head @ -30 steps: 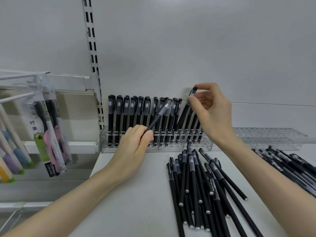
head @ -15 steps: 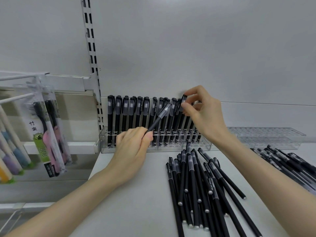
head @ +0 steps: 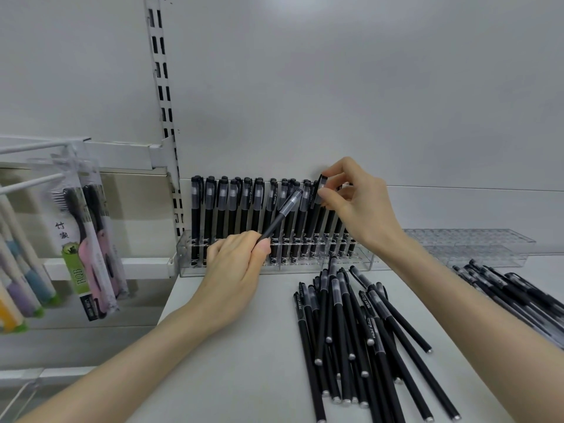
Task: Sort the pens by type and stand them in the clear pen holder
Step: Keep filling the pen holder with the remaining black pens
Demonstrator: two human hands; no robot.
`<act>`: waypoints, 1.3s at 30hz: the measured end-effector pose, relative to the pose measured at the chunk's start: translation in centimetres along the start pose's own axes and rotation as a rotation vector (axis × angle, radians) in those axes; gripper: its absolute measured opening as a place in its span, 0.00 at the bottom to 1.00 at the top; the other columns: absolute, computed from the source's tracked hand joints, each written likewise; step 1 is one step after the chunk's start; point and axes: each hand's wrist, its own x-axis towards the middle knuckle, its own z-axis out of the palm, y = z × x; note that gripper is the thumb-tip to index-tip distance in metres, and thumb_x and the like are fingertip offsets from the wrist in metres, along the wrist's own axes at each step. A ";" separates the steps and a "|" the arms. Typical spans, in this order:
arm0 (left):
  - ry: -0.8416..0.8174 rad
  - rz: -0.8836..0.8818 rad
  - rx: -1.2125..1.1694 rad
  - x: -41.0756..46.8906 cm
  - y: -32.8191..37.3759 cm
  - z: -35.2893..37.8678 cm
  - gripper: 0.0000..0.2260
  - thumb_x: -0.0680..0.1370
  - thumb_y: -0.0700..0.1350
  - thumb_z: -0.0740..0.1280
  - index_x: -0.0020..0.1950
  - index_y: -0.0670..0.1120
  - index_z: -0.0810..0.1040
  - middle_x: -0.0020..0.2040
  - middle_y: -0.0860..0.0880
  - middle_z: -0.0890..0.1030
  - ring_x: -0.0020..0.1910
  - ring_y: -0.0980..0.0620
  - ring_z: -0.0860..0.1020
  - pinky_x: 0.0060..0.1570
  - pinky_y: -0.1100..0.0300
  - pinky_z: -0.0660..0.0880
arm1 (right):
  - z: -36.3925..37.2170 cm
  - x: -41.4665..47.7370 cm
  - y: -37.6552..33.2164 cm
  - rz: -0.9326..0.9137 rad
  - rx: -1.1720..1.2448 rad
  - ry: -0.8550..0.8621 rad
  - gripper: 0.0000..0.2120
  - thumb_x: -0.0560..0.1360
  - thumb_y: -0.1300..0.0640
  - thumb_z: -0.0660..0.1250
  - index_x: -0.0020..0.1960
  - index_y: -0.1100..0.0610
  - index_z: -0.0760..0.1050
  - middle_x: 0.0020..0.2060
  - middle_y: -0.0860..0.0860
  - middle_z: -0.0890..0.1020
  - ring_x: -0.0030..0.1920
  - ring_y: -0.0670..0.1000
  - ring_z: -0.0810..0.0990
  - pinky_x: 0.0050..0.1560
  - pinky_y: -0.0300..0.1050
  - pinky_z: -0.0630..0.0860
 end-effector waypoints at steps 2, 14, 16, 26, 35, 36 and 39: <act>-0.001 0.001 0.004 0.0 0.0 0.0 0.23 0.79 0.56 0.45 0.50 0.43 0.75 0.40 0.52 0.75 0.50 0.59 0.69 0.56 0.76 0.51 | -0.1 0.1 0.0 -0.014 -0.009 -0.010 0.06 0.76 0.64 0.66 0.51 0.57 0.73 0.38 0.50 0.79 0.39 0.59 0.81 0.46 0.58 0.78; -0.007 0.002 0.016 0.0 0.1 0.0 0.20 0.79 0.55 0.46 0.48 0.45 0.74 0.39 0.54 0.73 0.50 0.61 0.68 0.55 0.76 0.52 | -0.4 0.9 0.4 0.024 0.001 -0.070 0.09 0.75 0.63 0.68 0.47 0.50 0.71 0.39 0.50 0.80 0.40 0.58 0.82 0.47 0.58 0.79; -0.010 0.002 0.023 0.0 0.1 0.0 0.20 0.79 0.55 0.46 0.46 0.46 0.73 0.38 0.54 0.72 0.50 0.60 0.69 0.55 0.75 0.53 | -0.2 0.8 0.4 0.009 -0.031 -0.075 0.09 0.74 0.63 0.68 0.47 0.51 0.71 0.39 0.51 0.80 0.40 0.58 0.81 0.47 0.56 0.78; -0.002 0.010 0.009 -0.1 0.4 -0.1 0.21 0.79 0.56 0.46 0.45 0.46 0.72 0.38 0.55 0.71 0.48 0.60 0.69 0.53 0.70 0.54 | 0.0 -1.1 0.1 0.023 -0.006 0.011 0.09 0.75 0.59 0.68 0.54 0.51 0.76 0.38 0.47 0.79 0.33 0.46 0.76 0.39 0.35 0.71; -0.087 0.101 -0.057 -0.2 1.3 0.4 0.24 0.77 0.60 0.45 0.53 0.48 0.75 0.50 0.57 0.76 0.55 0.61 0.68 0.62 0.69 0.53 | 0.3 -3.1 -1.8 0.216 0.586 -0.087 0.08 0.74 0.66 0.68 0.54 0.64 0.76 0.39 0.55 0.86 0.43 0.50 0.85 0.43 0.39 0.80; -0.082 0.116 -0.034 -0.2 1.2 0.4 0.23 0.77 0.60 0.46 0.55 0.50 0.75 0.53 0.59 0.75 0.57 0.63 0.67 0.62 0.70 0.51 | 0.0 -3.1 -1.8 0.217 0.592 -0.073 0.08 0.75 0.66 0.67 0.54 0.63 0.76 0.39 0.54 0.86 0.43 0.51 0.85 0.42 0.39 0.80; -0.055 0.143 0.102 -0.3 0.4 0.4 0.23 0.77 0.60 0.49 0.63 0.50 0.73 0.63 0.58 0.71 0.65 0.62 0.62 0.64 0.72 0.45 | -1.2 -2.3 -1.6 0.209 0.495 0.057 0.11 0.75 0.64 0.68 0.55 0.58 0.72 0.38 0.54 0.84 0.41 0.49 0.85 0.41 0.40 0.80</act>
